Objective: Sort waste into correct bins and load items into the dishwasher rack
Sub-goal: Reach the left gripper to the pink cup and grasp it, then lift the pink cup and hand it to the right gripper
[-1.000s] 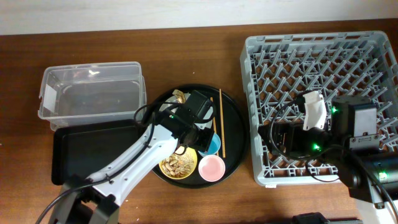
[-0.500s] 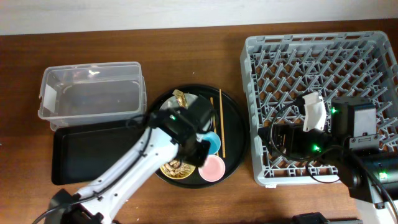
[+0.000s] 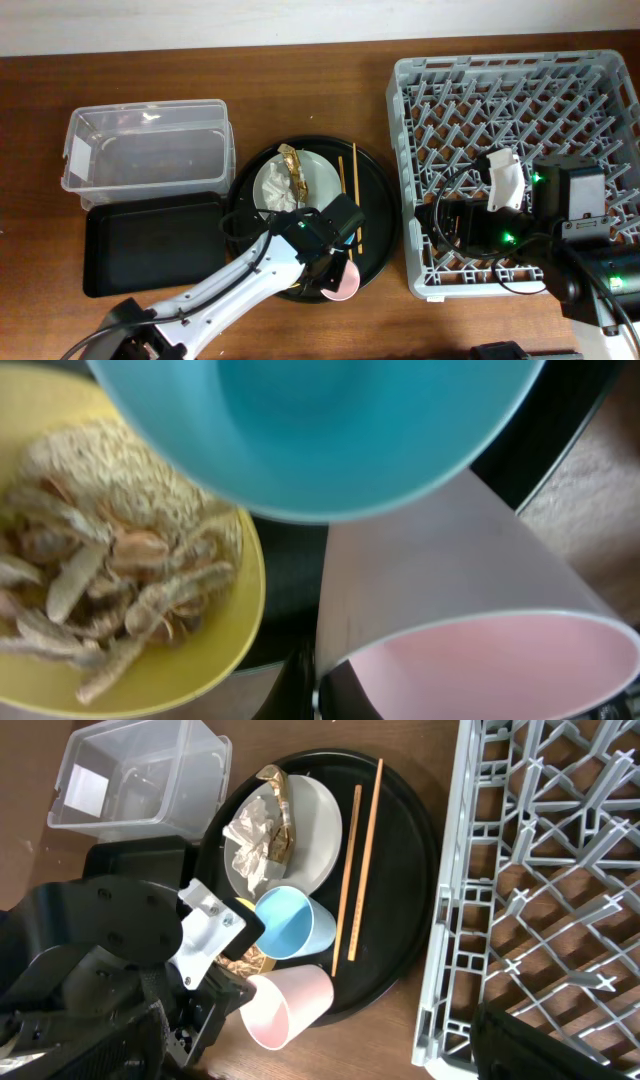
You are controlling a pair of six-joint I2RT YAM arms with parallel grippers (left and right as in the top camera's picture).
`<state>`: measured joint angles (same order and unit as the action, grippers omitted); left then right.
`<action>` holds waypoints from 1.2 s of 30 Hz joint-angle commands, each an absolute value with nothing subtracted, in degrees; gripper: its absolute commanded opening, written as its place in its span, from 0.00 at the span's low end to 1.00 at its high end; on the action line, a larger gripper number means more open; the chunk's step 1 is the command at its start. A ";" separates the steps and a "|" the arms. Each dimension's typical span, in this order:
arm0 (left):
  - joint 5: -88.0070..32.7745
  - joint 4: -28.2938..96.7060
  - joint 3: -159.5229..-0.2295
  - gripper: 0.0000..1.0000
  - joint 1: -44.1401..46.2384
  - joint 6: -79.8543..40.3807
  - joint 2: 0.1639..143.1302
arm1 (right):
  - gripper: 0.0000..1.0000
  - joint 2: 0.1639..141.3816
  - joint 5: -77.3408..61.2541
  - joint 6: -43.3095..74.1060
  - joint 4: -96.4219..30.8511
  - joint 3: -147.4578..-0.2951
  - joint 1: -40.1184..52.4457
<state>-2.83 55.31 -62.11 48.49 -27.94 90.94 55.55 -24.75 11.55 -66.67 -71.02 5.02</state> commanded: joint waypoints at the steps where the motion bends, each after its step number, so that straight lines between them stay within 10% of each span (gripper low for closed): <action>1: -7.25 61.67 -65.36 0.00 48.12 -25.36 88.16 | 0.97 55.46 -24.86 10.98 -66.65 -72.07 4.80; 5: -19.75 69.25 -80.49 0.00 38.39 -14.35 80.82 | 0.96 55.35 -28.23 11.00 -62.72 -72.07 4.80; 14: -87.22 69.49 -84.38 0.00 10.22 11.73 85.25 | 0.91 58.43 -63.26 7.79 -39.88 -72.07 13.65; 24: -90.21 72.95 -84.38 0.00 11.86 11.66 86.46 | 0.95 62.08 -63.18 8.71 -29.76 -72.07 11.20; 29: -90.21 71.13 -84.38 0.00 12.01 11.68 86.41 | 0.95 62.19 -84.01 11.49 -25.98 -72.07 -0.45; 36: -90.19 69.91 -84.38 0.00 16.84 11.68 86.41 | 0.91 64.42 -80.38 11.46 -26.24 -72.05 10.26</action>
<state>-88.55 70.06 -84.49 16.01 10.35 86.70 62.78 -81.03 10.90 -26.30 -71.46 7.84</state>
